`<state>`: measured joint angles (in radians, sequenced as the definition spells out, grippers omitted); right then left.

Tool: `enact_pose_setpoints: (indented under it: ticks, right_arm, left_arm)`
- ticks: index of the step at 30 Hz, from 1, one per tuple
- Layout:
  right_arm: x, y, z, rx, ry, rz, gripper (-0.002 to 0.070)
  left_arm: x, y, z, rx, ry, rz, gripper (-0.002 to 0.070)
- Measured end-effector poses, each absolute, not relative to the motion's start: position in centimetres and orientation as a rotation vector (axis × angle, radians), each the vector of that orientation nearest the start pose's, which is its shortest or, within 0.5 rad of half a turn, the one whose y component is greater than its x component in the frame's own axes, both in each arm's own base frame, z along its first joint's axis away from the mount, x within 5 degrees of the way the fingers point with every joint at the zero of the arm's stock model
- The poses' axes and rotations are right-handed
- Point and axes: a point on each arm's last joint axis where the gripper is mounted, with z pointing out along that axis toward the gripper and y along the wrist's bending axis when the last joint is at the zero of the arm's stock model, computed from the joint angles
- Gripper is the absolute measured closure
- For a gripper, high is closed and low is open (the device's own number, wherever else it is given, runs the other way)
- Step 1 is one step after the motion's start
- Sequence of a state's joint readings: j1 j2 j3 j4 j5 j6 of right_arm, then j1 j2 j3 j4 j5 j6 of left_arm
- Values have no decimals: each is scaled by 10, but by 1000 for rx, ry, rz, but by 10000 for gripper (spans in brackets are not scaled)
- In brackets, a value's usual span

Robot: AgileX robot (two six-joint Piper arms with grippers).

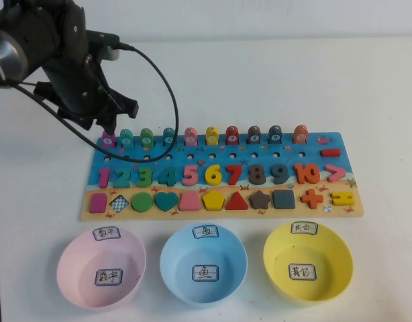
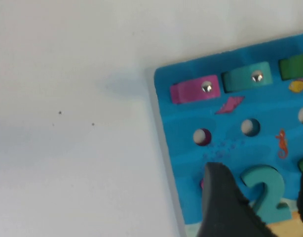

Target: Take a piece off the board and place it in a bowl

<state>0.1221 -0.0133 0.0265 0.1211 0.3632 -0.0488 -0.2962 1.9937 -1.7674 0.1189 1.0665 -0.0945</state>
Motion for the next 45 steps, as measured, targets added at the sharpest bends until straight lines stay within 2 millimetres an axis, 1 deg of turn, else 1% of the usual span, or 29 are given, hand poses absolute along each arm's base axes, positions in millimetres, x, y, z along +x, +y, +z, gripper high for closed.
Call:
enact_pose_setpoints:
  ticks: [3,9,15,20,28,35,45]
  right_arm:
    - [52,10,173,-83,1859,169,694]
    - [52,10,173,-83,1859,169,694]
    - [52,10,173,-83,1859,169,694]
    - [52,10,173,-83,1859,169,694]
    - [52,10,173,-83,1859,169,694]
    - [52,10,173,-83,1859,169,694]
    - [52,10,173,-83,1859,169,694]
  left_arm:
    - [425,-116,264,323,2741,67,385]
    - [430,-112,254,315,2757,85,384]
    - [440,-112,242,311,2725,80,384]
    - [445,-112,239,311,2693,73,384]
    - [449,-111,240,295,2663,51,384]
    - [454,-110,223,294,2696,56,384]
    - [456,-111,217,295,2699,53,384]
